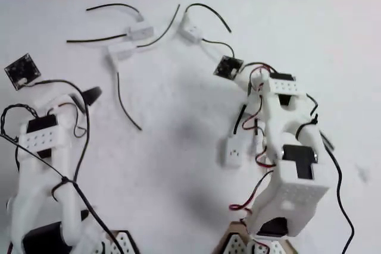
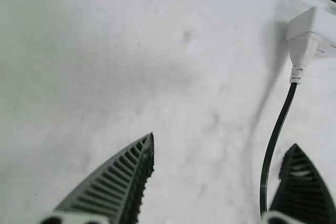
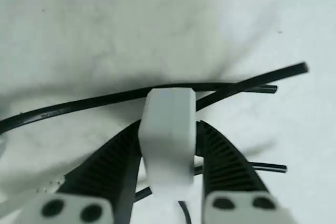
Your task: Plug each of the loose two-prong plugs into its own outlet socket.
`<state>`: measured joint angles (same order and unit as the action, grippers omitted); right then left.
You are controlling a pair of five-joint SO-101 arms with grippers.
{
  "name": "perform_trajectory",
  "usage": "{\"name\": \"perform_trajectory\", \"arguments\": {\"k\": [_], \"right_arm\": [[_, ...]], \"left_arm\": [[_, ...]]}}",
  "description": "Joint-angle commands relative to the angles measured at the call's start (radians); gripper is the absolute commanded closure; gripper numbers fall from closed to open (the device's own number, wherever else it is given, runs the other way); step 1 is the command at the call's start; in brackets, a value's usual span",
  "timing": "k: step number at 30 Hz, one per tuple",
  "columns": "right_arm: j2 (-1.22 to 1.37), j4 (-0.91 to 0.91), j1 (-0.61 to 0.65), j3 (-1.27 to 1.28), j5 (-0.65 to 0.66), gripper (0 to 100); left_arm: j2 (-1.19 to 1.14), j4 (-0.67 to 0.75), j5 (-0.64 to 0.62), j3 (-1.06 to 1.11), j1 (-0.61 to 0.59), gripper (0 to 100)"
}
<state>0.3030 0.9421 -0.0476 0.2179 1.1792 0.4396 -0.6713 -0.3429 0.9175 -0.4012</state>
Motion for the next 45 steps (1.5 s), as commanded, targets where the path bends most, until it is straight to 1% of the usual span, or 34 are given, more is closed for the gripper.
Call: {"name": "perform_trajectory", "arguments": {"k": [1,4,8,12,13,18,21,23,24,26,30,33,37,40,43,45], "right_arm": [[-0.018,0.188,0.002,-0.147,0.003,98.1],[-0.071,0.372,0.027,-0.29,-0.025,97.9],[-0.157,0.578,0.09,-0.496,-0.203,97.9],[-0.219,0.754,0.2,-0.658,-0.358,97.9],[-0.229,0.78,0.236,-0.681,-0.399,97.9],[-0.283,0.779,0.357,-0.686,-0.683,97.9],[-0.283,0.777,0.415,-0.664,-0.918,97.8],[-0.282,0.776,0.475,-0.629,-1.074,97.8],[-0.282,0.763,0.509,-0.611,-1.152,97.8],[-0.282,0.7,0.575,-0.568,-1.269,97.8],[-0.28,0.507,0.677,-0.471,-1.35,97.8],[-0.28,0.325,0.723,-0.35,-1.485,97.8],[-0.262,0.065,0.745,-0.16,-1.645,97.8],[-0.2,-0.05,0.742,-0.068,-1.711,97.5],[-0.102,-0.073,0.75,-0.06,-1.725,96.4],[-0.035,-0.068,0.768,-0.086,-1.726,90.2]], "left_arm": [[0.033,0.02,-0.005,-0.009,0.01,63],[0.033,0.02,-0.005,-0.009,0.01,63],[0.033,0.02,-0.005,-0.011,0.01,63],[0.033,0.02,-0.005,-0.011,0.01,63],[0.033,0.02,-0.003,-0.011,0.01,63],[0.033,0.02,-0.003,-0.009,0.004,63],[0.033,0.015,-0.003,-0.008,0.001,63],[0.033,0.014,-0.003,-0.009,-0.022,63],[0.033,0.014,-0.005,-0.009,-0.035,63],[0.033,0.014,-0.008,-0.009,-0.044,63],[0.033,0.012,-0.005,-0.006,-0.053,63],[0.033,-0.021,-0.005,-0.011,-0.079,63],[0.033,-0.023,-0.008,-0.011,-0.084,63],[0.033,-0.023,-0.009,-0.011,-0.084,63],[0.033,-0.023,-0.011,-0.014,-0.081,63],[0.033,-0.023,-0.011,-0.02,-0.077,63]]}}
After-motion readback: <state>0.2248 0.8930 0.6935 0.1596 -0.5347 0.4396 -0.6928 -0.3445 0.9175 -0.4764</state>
